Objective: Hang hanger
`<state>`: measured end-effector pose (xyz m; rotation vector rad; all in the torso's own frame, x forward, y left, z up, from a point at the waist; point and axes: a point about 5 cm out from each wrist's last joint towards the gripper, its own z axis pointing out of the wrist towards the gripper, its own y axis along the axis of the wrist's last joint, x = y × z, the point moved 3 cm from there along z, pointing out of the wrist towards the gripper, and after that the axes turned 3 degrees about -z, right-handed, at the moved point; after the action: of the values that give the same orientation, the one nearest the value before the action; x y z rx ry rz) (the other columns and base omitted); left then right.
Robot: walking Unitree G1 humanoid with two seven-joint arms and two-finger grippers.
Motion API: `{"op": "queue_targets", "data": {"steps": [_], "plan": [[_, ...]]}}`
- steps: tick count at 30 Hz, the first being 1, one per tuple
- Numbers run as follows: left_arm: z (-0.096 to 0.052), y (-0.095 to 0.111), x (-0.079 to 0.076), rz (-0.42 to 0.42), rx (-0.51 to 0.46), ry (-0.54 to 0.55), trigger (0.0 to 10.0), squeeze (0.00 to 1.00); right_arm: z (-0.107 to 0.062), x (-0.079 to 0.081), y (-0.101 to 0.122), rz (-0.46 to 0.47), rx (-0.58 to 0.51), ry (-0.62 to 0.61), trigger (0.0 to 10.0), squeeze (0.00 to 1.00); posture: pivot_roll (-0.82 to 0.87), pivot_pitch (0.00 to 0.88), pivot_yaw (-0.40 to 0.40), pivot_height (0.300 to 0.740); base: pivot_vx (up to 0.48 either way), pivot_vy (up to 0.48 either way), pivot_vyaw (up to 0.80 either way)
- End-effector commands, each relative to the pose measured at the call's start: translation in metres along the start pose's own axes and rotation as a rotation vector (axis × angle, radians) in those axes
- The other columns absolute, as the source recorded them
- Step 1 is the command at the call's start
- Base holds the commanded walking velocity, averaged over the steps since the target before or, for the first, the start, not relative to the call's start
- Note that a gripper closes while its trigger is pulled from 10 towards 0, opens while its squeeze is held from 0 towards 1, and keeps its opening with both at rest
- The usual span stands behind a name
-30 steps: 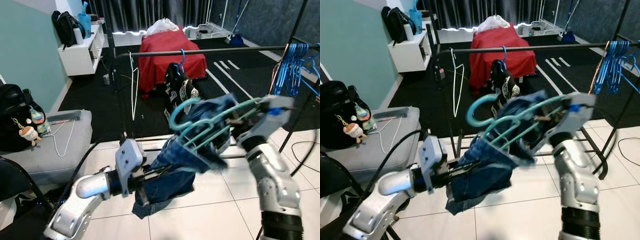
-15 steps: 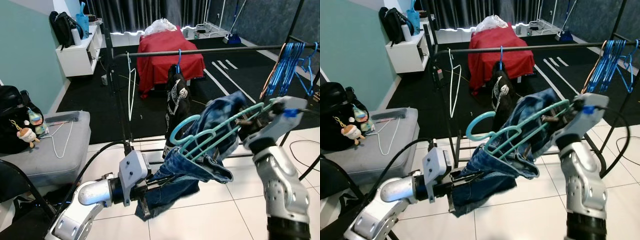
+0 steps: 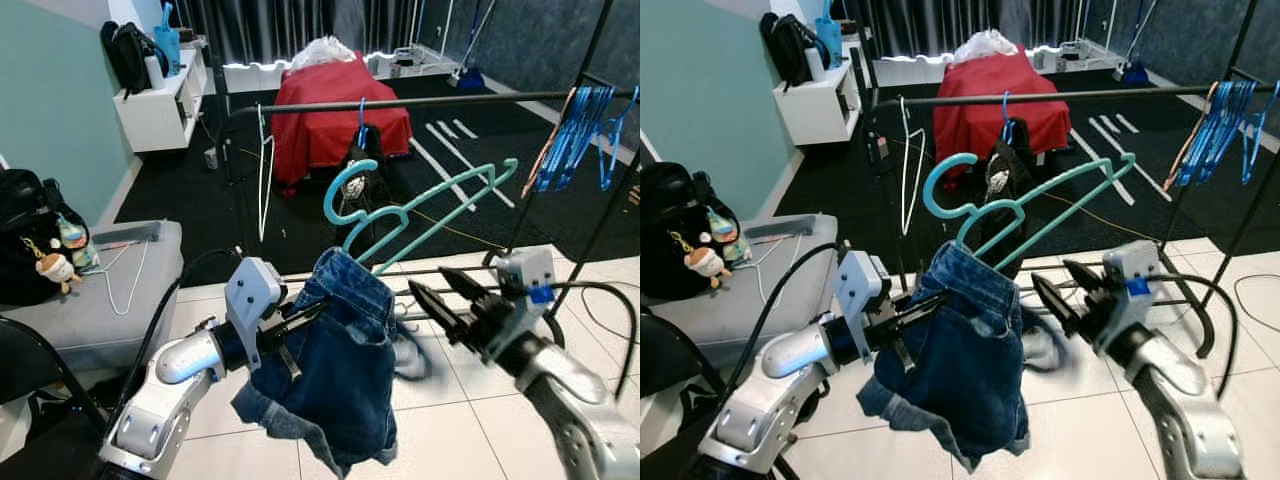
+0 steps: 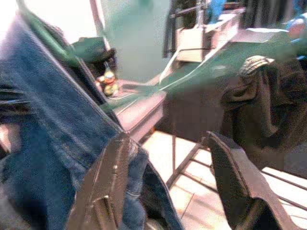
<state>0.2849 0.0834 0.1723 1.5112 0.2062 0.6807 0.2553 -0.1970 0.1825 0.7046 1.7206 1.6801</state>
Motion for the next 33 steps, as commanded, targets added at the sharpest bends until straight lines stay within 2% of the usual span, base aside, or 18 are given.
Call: {"op": "queue_targets", "data": {"steps": [1,2,3,4,6,7,8,9,10,12,13,17,18,20,22,23,25,33], "plan": [[-0.003,-0.002,0.001,0.053,0.030,-0.025,10.0,0.00,-0.003,0.011,0.014,-0.003,-0.043,0.090,10.0,0.00,-0.18,0.000,0.044,0.740,0.000,0.000,0.00],[-0.007,-0.009,0.000,0.113,0.092,-0.068,10.0,0.00,-0.013,0.025,0.023,-0.008,-0.052,0.203,10.0,0.00,-0.18,0.000,0.044,0.740,0.000,0.000,0.00],[-0.007,-0.009,0.000,0.113,0.092,-0.068,10.0,0.00,-0.013,0.025,0.023,-0.008,-0.052,0.203,10.0,0.00,-0.18,0.000,0.044,0.740,0.000,0.000,0.00],[-0.012,-0.018,0.000,0.180,0.165,-0.113,10.0,0.00,-0.020,0.035,0.033,-0.007,-0.067,0.285,10.0,0.00,-0.18,0.000,0.044,0.740,0.000,0.000,0.00],[-0.012,-0.018,0.000,0.180,0.165,-0.113,10.0,0.00,-0.020,0.035,0.033,-0.007,-0.067,0.285,10.0,0.00,-0.18,0.000,0.044,0.740,0.000,0.000,0.00],[-0.017,-0.025,0.003,0.243,0.233,-0.144,10.0,0.00,-0.024,0.040,0.043,-0.024,-0.088,0.330,10.0,0.00,-0.18,0.000,0.043,0.740,0.000,0.000,0.00],[-0.017,-0.025,0.003,0.243,0.233,-0.144,10.0,0.00,-0.024,0.040,0.043,-0.024,-0.088,0.330,10.0,0.00,-0.18,0.000,0.043,0.740,0.000,0.000,0.00],[-0.024,-0.035,0.008,0.350,0.332,-0.192,10.0,0.00,-0.025,0.044,0.046,-0.096,-0.029,0.361,10.0,0.00,-0.18,0.000,0.042,0.740,0.000,0.000,0.00],[-0.024,-0.035,0.008,0.350,0.332,-0.192,10.0,0.00,-0.025,0.044,0.046,-0.096,-0.029,0.361,10.0,0.00,-0.18,0.000,0.042,0.740,0.000,0.000,0.00],[-0.027,-0.041,0.015,0.484,0.428,-0.267,10.0,0.00,-0.017,0.054,0.045,-0.231,0.095,0.415,10.0,0.00,-0.17,0.000,0.038,0.740,0.000,0.000,0.00],[-0.027,-0.041,0.015,0.484,0.428,-0.267,10.0,0.00,-0.017,0.054,0.045,-0.231,0.095,0.415,10.0,0.00,-0.17,0.000,0.038,0.740,0.000,0.000,0.00],[-0.016,-0.033,0.006,0.491,0.371,-0.312,10.0,0.00,-0.007,0.030,0.032,-0.323,0.210,0.283,10.0,0.00,-0.18,0.000,0.037,0.740,0.000,0.000,0.00],[-0.012,-0.030,0.002,0.506,0.356,-0.332,10.0,0.00,-0.013,0.021,0.017,-0.342,0.333,0.258,10.0,0.00,-0.17,0.000,0.033,0.740,0.000,0.000,0.00],[-0.011,-0.030,0.001,0.513,0.356,-0.337,10.0,0.00,-0.015,0.020,0.011,-0.344,0.373,0.259,10.0,0.00,-0.17,0.000,0.033,0.740,0.000,0.000,0.00],[-0.005,-0.029,-0.005,0.517,0.333,-0.354,10.0,0.00,-0.033,0.022,-0.018,-0.353,0.586,0.325,10.0,0.00,-0.17,0.000,0.029,0.740,0.000,0.000,0.00],[-0.005,-0.029,-0.005,0.517,0.333,-0.354,10.0,0.00,-0.033,0.022,-0.018,-0.353,0.586,0.325,10.0,0.00,-0.17,0.000,0.029,0.740,0.000,0.000,0.00],[0.001,-0.028,-0.010,0.520,0.309,-0.365,10.0,0.00,-0.045,0.029,-0.034,-0.321,0.691,0.379,10.0,0.00,-0.17,0.000,0.032,0.740,0.000,0.000,0.00],[0.009,-0.021,-0.021,0.521,0.256,-0.401,10.0,0.00,-0.042,0.011,-0.050,-0.411,0.752,0.291,10.0,0.00,-0.17,0.000,0.036,0.740,0.000,0.000,0.00]]}}
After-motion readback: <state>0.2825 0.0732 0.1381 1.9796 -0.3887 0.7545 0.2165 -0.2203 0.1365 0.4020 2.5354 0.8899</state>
